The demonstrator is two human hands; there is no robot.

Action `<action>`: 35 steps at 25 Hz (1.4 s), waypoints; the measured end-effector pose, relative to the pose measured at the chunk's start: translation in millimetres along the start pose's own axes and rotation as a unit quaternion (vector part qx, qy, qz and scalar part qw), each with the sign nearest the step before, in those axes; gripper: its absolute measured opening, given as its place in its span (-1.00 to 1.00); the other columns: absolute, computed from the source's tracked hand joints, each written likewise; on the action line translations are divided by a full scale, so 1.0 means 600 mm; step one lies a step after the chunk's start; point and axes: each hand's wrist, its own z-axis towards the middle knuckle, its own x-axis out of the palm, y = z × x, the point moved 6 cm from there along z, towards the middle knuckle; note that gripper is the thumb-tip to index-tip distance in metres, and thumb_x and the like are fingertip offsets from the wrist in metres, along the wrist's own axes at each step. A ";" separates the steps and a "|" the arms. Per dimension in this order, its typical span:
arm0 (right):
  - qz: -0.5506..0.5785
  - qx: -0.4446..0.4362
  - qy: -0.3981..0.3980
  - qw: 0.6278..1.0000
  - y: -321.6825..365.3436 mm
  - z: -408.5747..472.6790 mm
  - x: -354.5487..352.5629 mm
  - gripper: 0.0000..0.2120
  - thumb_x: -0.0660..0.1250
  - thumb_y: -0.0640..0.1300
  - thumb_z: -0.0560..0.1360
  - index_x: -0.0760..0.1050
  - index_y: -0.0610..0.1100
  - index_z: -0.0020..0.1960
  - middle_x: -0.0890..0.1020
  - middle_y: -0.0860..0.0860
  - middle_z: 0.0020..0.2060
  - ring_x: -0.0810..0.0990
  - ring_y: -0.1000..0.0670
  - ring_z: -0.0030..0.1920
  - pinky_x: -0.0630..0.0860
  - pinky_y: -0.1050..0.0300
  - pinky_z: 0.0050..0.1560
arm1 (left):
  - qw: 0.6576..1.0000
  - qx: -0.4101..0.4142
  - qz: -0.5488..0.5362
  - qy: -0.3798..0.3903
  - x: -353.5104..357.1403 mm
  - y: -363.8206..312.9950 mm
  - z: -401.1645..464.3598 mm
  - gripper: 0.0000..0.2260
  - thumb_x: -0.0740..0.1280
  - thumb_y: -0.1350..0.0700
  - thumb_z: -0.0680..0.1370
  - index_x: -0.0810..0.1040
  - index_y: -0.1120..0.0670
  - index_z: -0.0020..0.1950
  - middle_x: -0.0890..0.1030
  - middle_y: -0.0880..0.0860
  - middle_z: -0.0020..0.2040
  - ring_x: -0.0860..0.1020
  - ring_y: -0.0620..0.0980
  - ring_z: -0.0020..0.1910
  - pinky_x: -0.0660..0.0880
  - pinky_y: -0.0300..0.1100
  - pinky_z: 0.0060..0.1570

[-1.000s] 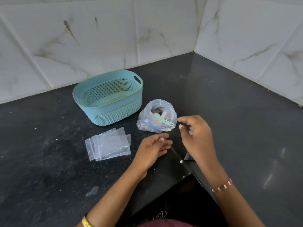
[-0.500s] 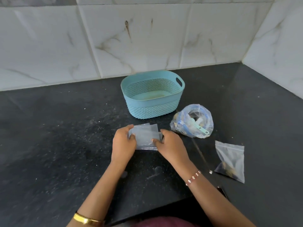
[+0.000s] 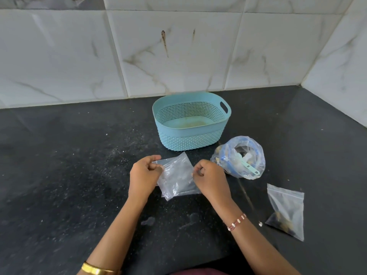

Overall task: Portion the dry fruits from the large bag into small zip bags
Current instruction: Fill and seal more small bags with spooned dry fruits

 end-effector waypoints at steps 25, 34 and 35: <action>0.015 -0.102 -0.057 0.993 0.045 -0.045 -0.045 -0.80 0.41 -0.07 0.40 0.61 -0.16 -0.03 0.58 0.03 -0.33 0.46 0.12 -0.38 0.52 0.15 -0.34 | 0.943 -0.030 -0.283 0.172 0.073 -0.082 -0.040 -0.88 0.25 0.22 0.55 0.59 0.14 -0.04 0.64 0.02 -0.31 0.61 0.02 -0.22 0.59 -0.26 -0.22; 0.053 -0.060 -0.034 0.996 0.032 -0.035 -0.047 -0.82 0.27 -0.22 0.49 0.49 -0.22 -0.27 0.45 0.04 -0.49 0.38 0.10 -0.47 0.34 0.19 -0.42 | 0.946 -0.025 -0.267 0.183 0.089 -0.081 -0.043 -0.84 0.39 0.35 0.42 0.64 0.11 -0.13 0.70 0.01 -0.26 0.65 -0.10 -0.24 0.61 -0.28 -0.11; 0.057 -0.060 -0.032 0.996 0.032 -0.034 -0.048 -0.83 0.25 -0.24 0.51 0.50 -0.21 -0.26 0.42 0.08 -0.49 0.38 0.11 -0.47 0.31 0.27 -0.43 | 0.955 -0.006 -0.239 0.174 0.087 -0.082 -0.043 -0.83 0.40 0.34 0.41 0.64 0.09 -0.12 0.70 -0.02 -0.25 0.65 -0.11 -0.22 0.60 -0.28 -0.08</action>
